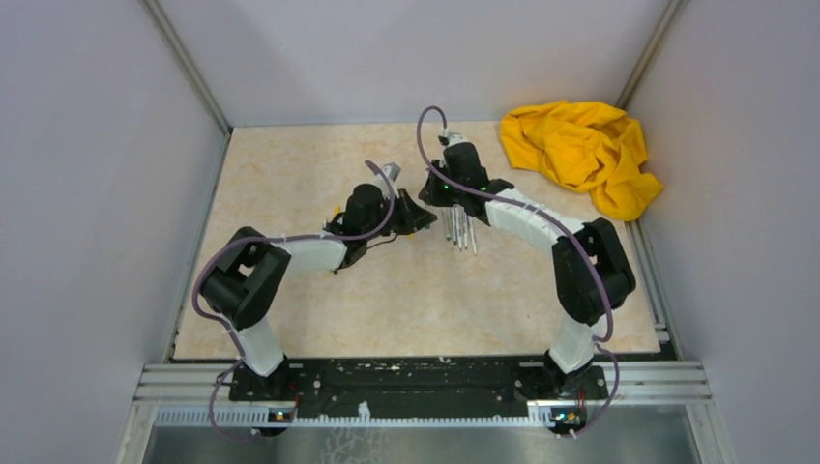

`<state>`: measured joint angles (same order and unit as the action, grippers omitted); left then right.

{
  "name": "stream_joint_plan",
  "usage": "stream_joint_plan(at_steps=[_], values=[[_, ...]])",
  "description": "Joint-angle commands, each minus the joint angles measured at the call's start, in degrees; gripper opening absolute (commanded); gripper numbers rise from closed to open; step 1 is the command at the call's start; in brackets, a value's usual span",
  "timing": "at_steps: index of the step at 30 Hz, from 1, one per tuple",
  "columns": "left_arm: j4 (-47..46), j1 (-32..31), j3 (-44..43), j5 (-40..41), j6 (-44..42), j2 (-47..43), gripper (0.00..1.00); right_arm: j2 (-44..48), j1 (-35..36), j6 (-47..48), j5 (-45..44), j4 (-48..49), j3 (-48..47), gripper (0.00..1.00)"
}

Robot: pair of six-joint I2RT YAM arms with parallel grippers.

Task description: Open the pen caps

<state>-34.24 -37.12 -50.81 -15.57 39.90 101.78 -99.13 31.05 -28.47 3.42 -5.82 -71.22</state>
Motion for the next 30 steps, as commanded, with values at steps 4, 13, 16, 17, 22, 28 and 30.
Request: stream_joint_plan(at_steps=[4, 13, 16, 17, 22, 28, 30], values=[[13.7, -0.9, 3.4, 2.4, -4.0, 1.6, 0.0, 1.2, -4.6, 4.1, -8.4, 11.8, -11.2, 0.0], [14.3, -1.5, 3.7, 6.4, -2.8, 1.2, 0.0, -0.1, -4.6, 7.5, -10.2, 8.5, -14.3, 0.0], [18.1, -1.6, -0.7, 9.7, -3.3, 1.1, 0.0, -0.1, -4.6, 10.0, -12.6, 1.5, -14.4, 0.0], [20.2, -1.6, -2.8, 11.0, -3.8, 1.4, 0.0, 0.0, -4.6, 10.9, -13.5, -0.8, -14.2, 0.0], [31.1, -1.6, -12.1, 17.4, -4.6, 4.8, 0.09, 1.7, -4.6, 12.9, -17.2, -8.1, -8.3, 0.0], [36.0, -1.5, -18.3, 20.3, -5.3, 9.0, 0.19, 2.8, -5.0, 12.5, -17.8, -8.5, 0.6, 0.0], [37.6, -1.5, -20.3, 21.5, -5.8, 10.3, 0.21, 2.5, -5.3, 12.2, -17.3, -8.6, 2.0, 0.0]])
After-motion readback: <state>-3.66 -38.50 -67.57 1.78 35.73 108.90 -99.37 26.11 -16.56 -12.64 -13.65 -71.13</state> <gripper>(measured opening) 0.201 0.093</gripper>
